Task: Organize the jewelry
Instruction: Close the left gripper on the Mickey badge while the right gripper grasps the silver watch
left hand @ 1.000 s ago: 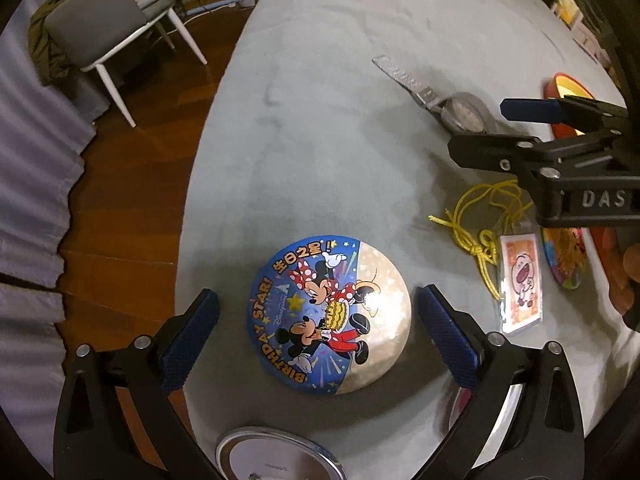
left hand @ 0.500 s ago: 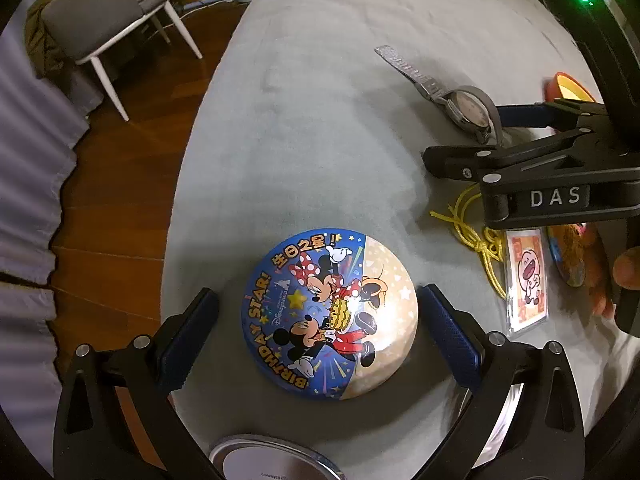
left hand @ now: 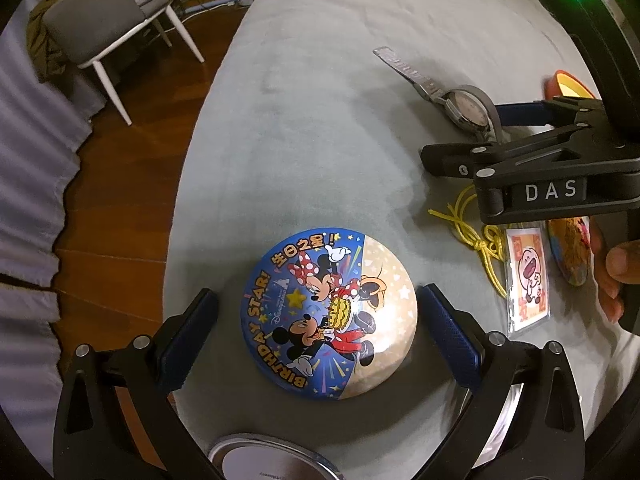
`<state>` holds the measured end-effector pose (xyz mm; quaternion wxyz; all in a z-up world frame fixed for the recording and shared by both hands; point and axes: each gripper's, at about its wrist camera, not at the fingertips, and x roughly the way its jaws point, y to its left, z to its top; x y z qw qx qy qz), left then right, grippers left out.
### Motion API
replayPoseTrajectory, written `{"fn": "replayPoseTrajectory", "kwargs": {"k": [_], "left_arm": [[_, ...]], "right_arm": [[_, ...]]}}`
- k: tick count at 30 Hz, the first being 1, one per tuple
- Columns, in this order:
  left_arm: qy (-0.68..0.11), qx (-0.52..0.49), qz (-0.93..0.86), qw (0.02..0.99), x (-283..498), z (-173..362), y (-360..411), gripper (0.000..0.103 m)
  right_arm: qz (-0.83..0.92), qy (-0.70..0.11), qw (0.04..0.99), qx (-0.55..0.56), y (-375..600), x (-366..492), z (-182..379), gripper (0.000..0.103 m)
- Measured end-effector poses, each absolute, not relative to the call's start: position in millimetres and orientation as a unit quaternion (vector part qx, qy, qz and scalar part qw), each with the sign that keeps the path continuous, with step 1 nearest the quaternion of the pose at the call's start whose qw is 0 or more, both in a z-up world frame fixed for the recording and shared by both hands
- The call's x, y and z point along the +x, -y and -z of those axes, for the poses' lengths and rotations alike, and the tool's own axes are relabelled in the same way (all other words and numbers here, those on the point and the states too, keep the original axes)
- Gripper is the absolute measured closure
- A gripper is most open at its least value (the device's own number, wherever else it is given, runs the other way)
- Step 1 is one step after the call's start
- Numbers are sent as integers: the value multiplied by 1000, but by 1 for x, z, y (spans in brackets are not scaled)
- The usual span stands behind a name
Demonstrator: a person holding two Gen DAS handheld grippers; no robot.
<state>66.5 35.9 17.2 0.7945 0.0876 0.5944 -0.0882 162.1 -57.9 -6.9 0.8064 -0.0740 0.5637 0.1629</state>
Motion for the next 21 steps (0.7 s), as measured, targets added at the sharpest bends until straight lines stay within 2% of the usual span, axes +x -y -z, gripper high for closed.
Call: {"fn": "replayPoseTrajectory", "kwargs": {"k": [4, 10, 12, 15, 21], "left_arm": [[-598, 91, 82, 792, 68, -19, -31, 8], [-592, 104, 91, 794, 64, -25, -22, 23], [-590, 105, 90, 796, 62, -27, -20, 28], [-588, 106, 89, 797, 61, -30, -20, 31], [-587, 104, 90, 798, 59, -31, -20, 31]], "right_arm": [[-161, -563, 807, -73, 60, 161, 4, 13], [-158, -558, 812, -65, 63, 161, -3, 40], [-160, -558, 812, -58, 64, 161, -6, 54], [-156, -557, 813, -57, 63, 162, -7, 64], [-158, -558, 814, -47, 63, 161, -8, 66]]}}
